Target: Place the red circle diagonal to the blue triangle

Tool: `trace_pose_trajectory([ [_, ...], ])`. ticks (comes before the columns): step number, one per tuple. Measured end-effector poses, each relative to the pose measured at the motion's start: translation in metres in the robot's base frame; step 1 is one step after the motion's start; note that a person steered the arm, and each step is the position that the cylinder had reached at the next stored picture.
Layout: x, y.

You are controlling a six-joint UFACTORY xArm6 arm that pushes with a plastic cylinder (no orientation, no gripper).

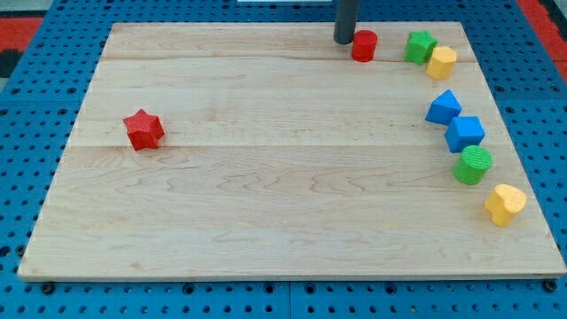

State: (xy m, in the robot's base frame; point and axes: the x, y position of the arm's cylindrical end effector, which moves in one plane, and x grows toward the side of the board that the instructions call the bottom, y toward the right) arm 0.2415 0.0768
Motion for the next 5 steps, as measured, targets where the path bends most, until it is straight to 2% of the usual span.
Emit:
trace_pose_trajectory([
  [1, 0.026, -0.04],
  [2, 0.018, -0.036],
  [3, -0.023, -0.022],
  [4, -0.042, -0.016],
  [5, -0.043, 0.031],
])
